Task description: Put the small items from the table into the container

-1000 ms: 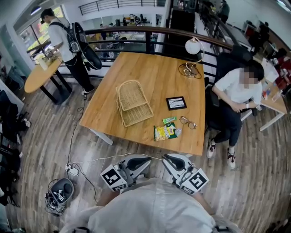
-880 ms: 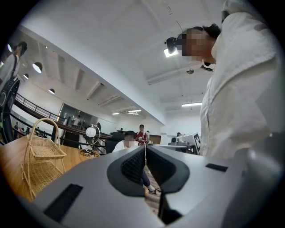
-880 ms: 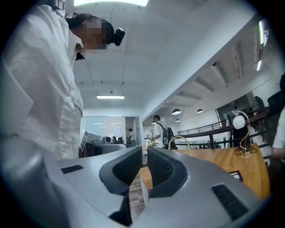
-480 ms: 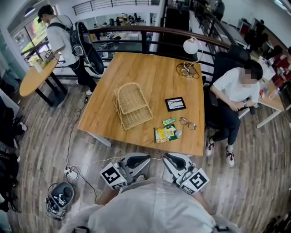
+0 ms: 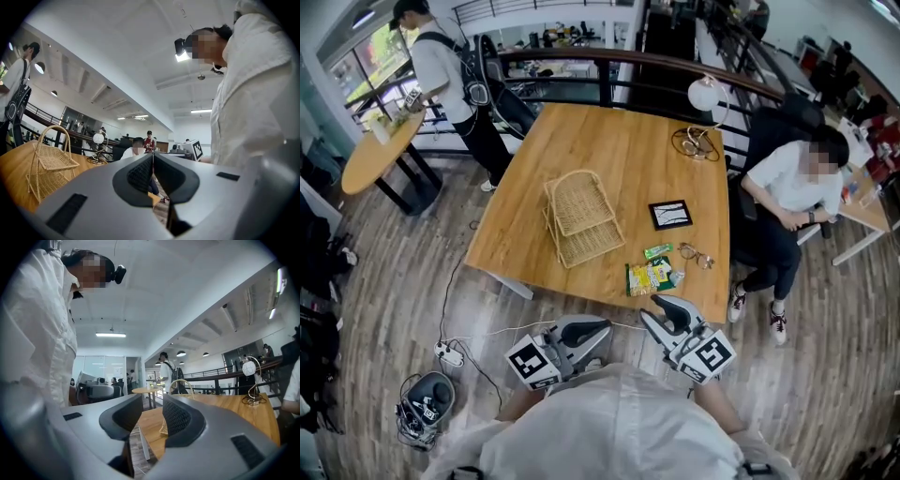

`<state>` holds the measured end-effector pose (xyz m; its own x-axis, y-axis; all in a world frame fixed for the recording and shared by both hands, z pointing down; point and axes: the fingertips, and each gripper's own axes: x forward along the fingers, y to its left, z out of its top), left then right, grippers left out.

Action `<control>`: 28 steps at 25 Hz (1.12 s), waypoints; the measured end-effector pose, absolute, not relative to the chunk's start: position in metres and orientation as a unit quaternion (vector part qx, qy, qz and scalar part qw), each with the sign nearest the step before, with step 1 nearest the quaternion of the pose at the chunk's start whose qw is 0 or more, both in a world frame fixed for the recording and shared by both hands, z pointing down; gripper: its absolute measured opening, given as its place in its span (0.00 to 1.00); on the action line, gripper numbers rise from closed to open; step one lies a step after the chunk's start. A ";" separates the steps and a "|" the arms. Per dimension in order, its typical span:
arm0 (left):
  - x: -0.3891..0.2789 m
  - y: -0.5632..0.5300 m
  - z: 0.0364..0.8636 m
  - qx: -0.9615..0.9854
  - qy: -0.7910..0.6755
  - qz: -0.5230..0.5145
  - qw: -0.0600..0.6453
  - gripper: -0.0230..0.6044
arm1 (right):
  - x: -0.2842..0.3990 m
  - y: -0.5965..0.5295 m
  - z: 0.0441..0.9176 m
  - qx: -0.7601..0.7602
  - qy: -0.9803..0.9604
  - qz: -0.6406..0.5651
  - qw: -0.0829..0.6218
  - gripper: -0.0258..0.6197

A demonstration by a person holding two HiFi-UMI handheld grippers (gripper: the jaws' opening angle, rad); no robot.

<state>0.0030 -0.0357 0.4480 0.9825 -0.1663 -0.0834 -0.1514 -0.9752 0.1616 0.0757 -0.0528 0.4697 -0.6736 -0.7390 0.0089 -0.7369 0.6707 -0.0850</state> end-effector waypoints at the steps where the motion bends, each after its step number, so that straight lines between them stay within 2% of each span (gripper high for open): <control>1: 0.001 -0.037 0.448 0.992 -0.081 -0.048 0.078 0.05 | 0.076 -0.058 0.472 -0.403 0.914 -0.040 0.008 0.23; 6: -0.008 -0.043 0.448 0.992 -0.085 -0.049 0.077 0.05 | 0.074 -0.082 0.493 -0.396 0.916 -0.035 -0.043 0.35; 8: -0.010 -0.045 0.447 0.992 -0.088 -0.050 0.076 0.05 | 0.075 -0.094 0.507 -0.389 0.917 -0.029 -0.083 0.43; 10: -0.012 -0.047 0.446 0.992 -0.091 -0.050 0.077 0.05 | 0.078 -0.106 0.525 -0.379 0.915 -0.017 -0.135 0.46; 17: -0.022 -0.050 0.447 0.990 -0.105 -0.047 0.080 0.05 | 0.088 -0.154 0.572 -0.344 0.896 0.033 -0.278 0.50; 23: -0.034 -0.049 0.449 0.988 -0.122 -0.044 0.084 0.05 | 0.093 -0.179 0.606 -0.314 0.880 0.046 -0.354 0.51; 28: -0.041 -0.052 0.452 0.987 -0.132 -0.043 0.083 0.05 | 0.096 -0.189 0.642 -0.280 0.864 0.043 -0.416 0.56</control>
<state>-0.0415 -0.0516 0.4517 0.9614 -0.2677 -0.0637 -0.2532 -0.9512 0.1762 0.0959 -0.1886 0.6417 -0.4969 -0.5199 0.6948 -0.4484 0.8393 0.3074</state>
